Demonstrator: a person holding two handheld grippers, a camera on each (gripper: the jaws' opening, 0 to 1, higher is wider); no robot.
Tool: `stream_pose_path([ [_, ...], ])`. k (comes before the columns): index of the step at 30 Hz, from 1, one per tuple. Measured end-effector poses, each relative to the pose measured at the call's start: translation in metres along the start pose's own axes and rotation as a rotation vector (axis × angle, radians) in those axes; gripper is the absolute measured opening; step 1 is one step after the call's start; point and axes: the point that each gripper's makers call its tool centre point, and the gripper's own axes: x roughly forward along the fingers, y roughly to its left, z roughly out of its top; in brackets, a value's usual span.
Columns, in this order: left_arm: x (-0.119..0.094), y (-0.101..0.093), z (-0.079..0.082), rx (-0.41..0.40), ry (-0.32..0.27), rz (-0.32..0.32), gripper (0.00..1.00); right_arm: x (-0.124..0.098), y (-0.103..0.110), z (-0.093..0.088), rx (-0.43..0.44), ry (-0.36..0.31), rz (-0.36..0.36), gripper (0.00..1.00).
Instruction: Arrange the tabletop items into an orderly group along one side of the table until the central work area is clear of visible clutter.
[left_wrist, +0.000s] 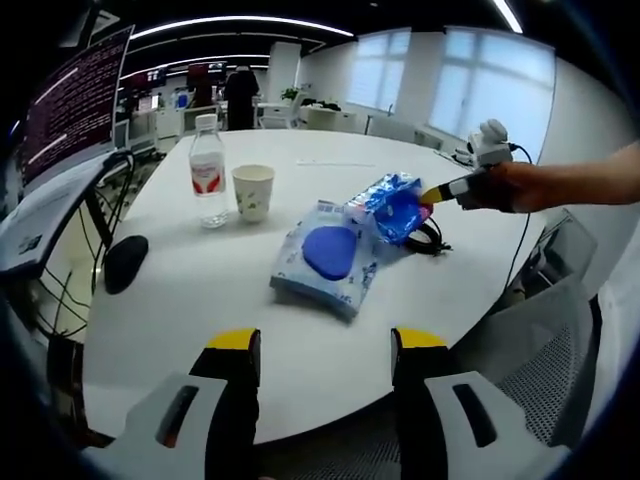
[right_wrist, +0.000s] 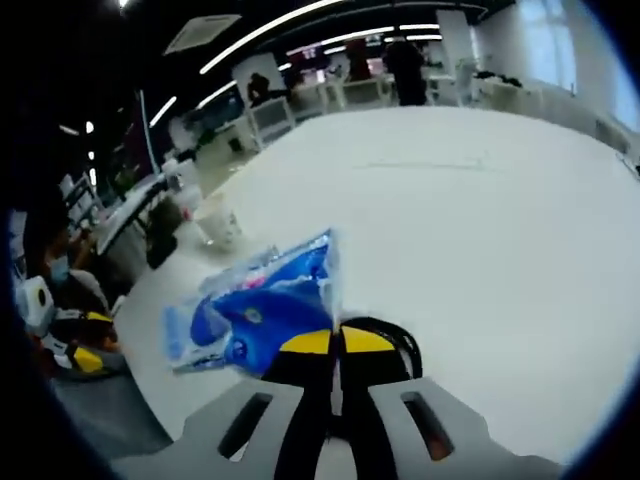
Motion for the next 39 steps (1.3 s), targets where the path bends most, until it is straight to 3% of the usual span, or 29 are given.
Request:
stream_pose_path([
  [11,0.0,0.0,-0.001,-0.003,0.008,0.0,0.52,-0.008,-0.04,0.014,0.116,-0.06,-0.08,0.0],
  [21,0.0,0.002,-0.003,-0.014,0.016,0.007,0.52,0.0,-0.076,0.025,0.229,-0.088,-0.13,0.0],
  [39,0.004,-0.001,-0.01,-0.017,0.055,0.021,0.52,0.017,-0.091,0.018,0.309,-0.07,-0.161,0.0],
])
